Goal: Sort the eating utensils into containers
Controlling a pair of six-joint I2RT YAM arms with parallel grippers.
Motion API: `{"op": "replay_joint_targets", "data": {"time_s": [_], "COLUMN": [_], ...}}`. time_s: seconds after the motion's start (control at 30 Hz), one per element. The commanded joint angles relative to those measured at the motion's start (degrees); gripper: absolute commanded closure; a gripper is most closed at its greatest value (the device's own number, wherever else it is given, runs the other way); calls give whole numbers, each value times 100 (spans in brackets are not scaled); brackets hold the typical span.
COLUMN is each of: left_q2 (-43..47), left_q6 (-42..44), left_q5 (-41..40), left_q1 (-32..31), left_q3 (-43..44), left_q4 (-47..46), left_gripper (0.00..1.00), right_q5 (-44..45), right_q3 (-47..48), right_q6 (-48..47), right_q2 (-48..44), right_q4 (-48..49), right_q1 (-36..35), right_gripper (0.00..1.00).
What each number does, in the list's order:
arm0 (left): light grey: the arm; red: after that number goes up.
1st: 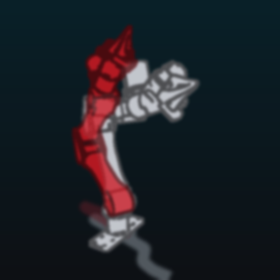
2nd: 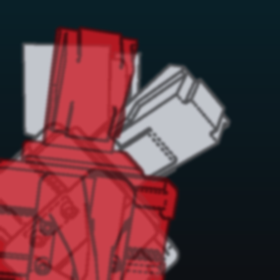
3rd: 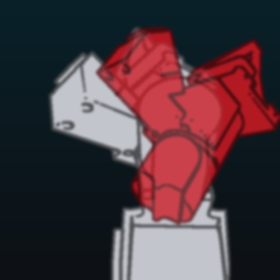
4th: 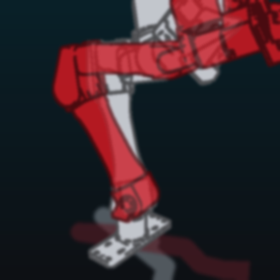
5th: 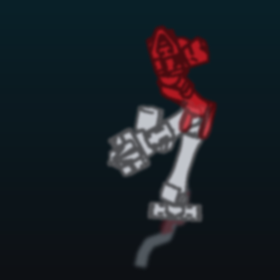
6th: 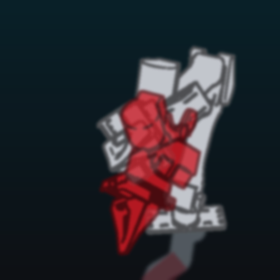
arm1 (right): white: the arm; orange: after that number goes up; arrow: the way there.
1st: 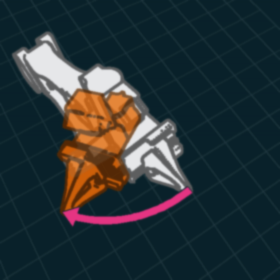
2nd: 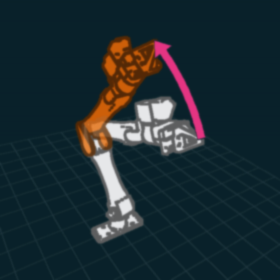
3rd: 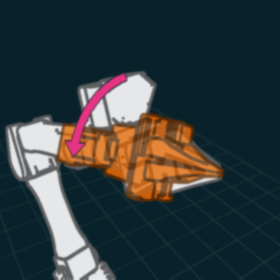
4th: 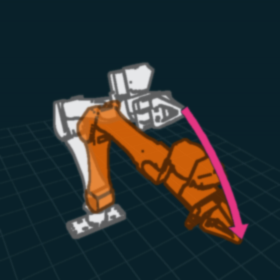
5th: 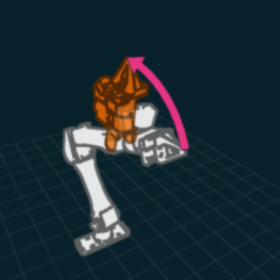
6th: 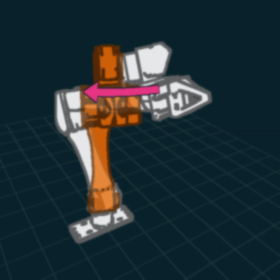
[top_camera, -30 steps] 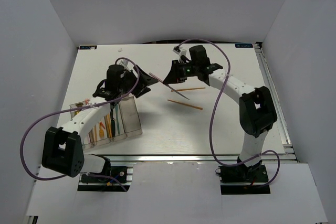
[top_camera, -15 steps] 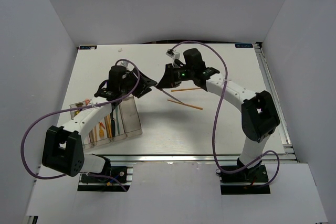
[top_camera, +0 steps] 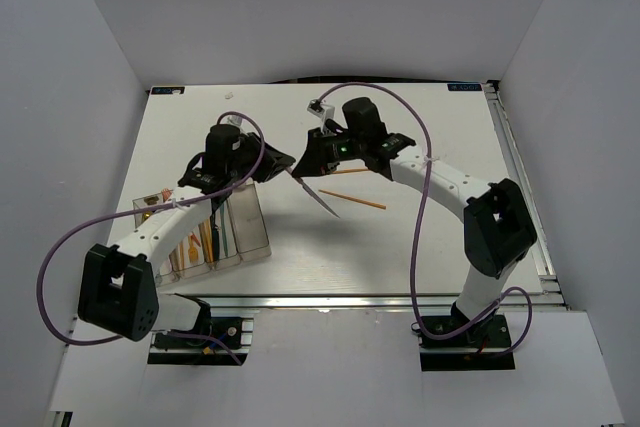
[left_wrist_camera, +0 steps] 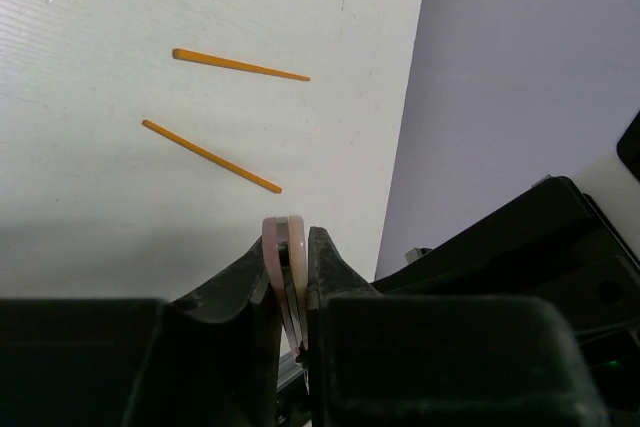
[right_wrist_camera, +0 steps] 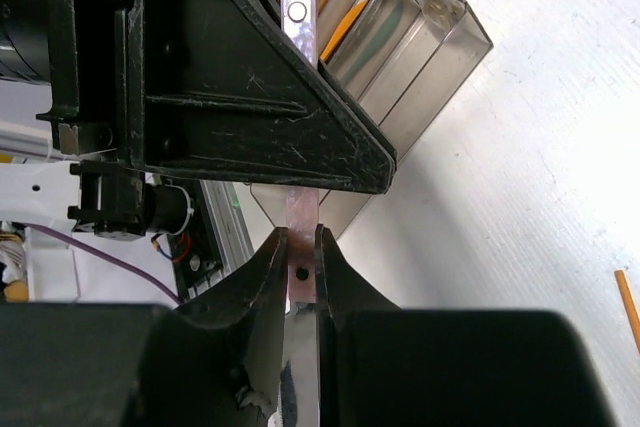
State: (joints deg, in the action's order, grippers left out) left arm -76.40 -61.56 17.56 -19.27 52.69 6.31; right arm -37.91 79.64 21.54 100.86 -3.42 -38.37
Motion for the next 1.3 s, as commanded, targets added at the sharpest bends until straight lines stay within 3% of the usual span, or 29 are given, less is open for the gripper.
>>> {"op": "replay_joint_targets", "data": {"time_s": [0.0, 0.07, 0.2, 0.27, 0.3, 0.47, 0.67, 0.87, 1.1, 1.2, 1.27], "left_q2": [274, 319, 415, 608, 705, 1162, 532, 117, -278, -349, -349], "left_q6": [223, 380, 1239, 1653, 1943, 3052, 4370, 4784, 4838, 4776, 4715], "left_q5": [10, -68, -384, -464, -543, -551, -1570, -2432, -2231, -2169, -2152], "left_q1": [-16, -16, 89, 378, 519, 1827, 2278, 2287, 2287, 2287, 2287], "left_q3": [49, 75, 417, 584, 628, 1058, 1815, 1798, 1684, 1622, 1578], "left_q4": [195, 344, 1544, 2004, 2485, 3814, 5064, 4846, 4318, 4195, 4142], "left_gripper": [87, 92, 100, 100, 100, 100, 100, 100, 100, 95, 82], "right_q5": [30, 38, -23, -32, -84, -322, -971, -1464, -1825, -2088, -2290], "right_q3": [69, 139, 254, 254, 237, 87, -9, -10, -36, 148, 254], "right_q6": [-88, -176, -483, -702, -782, -1116, -1591, -2354, -3128, -3928, -4749], "right_q2": [-181, -146, -119, -145, -172, -242, -277, -365, -427, -365, -295], "right_q4": [272, 219, 79, -9, -36, -115, -141, -229, -440, -914, -1429], "right_q1": [40, 40, 58, 101, 128, 470, 892, 1156, 1271, 1323, 1358], "right_gripper": [100, 88, 57, 47, 13, 11, 11, 11, 11, 11, 11]}}
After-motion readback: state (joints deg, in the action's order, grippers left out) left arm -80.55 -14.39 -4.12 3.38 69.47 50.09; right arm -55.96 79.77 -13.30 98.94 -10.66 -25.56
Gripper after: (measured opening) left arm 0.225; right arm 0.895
